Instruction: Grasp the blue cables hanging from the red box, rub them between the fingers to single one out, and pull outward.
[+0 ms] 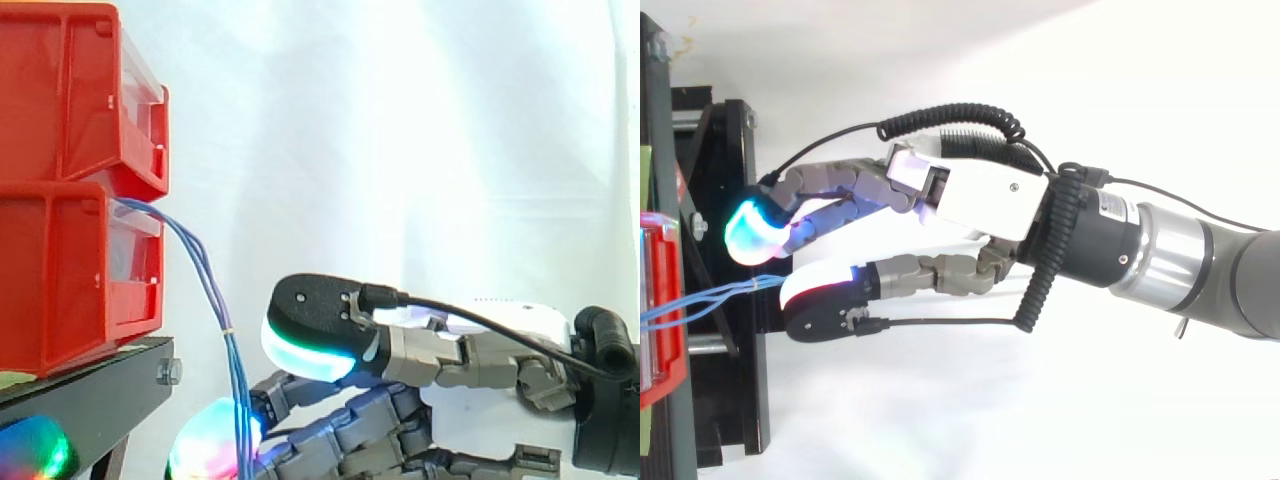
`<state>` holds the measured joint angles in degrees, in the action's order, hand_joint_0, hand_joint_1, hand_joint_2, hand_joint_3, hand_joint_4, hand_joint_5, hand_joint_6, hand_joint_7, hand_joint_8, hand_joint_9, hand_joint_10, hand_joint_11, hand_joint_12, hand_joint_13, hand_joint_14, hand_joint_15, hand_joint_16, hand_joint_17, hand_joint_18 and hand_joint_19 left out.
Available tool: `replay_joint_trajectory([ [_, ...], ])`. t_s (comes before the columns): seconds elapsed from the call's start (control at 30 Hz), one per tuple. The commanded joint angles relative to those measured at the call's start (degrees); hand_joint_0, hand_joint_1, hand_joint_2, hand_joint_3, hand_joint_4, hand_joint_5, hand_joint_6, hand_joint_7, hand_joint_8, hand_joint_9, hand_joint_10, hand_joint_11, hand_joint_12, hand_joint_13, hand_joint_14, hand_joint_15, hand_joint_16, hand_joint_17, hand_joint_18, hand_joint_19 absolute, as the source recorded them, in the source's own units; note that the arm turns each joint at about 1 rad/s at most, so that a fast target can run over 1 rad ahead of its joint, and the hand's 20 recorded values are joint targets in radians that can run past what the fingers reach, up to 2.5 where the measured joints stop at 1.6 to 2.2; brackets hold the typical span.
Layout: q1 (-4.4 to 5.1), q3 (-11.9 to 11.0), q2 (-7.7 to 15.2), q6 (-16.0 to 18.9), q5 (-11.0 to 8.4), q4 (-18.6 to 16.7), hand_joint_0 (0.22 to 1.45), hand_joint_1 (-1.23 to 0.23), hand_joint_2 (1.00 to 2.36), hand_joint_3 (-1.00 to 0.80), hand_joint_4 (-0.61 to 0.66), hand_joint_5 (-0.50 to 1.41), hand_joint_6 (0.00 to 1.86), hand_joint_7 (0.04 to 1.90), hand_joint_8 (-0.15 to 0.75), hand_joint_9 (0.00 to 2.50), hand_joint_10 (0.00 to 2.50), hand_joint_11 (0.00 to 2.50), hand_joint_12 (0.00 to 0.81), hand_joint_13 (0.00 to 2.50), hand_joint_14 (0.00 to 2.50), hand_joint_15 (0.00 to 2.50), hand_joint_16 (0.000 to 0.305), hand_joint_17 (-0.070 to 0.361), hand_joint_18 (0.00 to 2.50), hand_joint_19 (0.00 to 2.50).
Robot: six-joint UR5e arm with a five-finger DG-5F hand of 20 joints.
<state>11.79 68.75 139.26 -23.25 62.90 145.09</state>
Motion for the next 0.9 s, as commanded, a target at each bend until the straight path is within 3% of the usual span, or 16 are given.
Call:
replay_joint_trajectory([
  [0.0,0.17,-1.1,0.1,0.0,0.91,-0.3,0.51,-0.51,1.01,-0.43,0.31,-0.17,0.50,0.77,0.309,0.79,0.01,0.22,0.355,0.46,0.01,0.29,0.041,0.093,0.26,0.26],
  [0.17,0.87,-2.0,0.0,0.8,1.17,-0.3,0.51,-0.51,1.00,-0.43,0.32,-0.16,0.50,0.79,0.310,0.81,0.01,0.23,0.357,0.49,0.01,0.32,0.041,0.093,0.28,0.27],
  [0.67,1.40,-2.0,0.0,3.8,1.35,0.9,0.54,-0.54,1.01,-0.41,0.34,-0.09,0.50,1.06,0.312,0.97,0.01,0.32,0.350,0.62,0.02,0.38,0.041,0.093,0.40,0.34],
  [0.87,1.31,-2.0,0.0,5.3,3.37,1.1,0.55,-0.56,1.01,-0.40,0.32,-0.09,0.50,1.12,0.311,0.98,0.01,0.34,0.348,0.64,0.02,0.40,0.041,0.093,0.42,0.36],
])
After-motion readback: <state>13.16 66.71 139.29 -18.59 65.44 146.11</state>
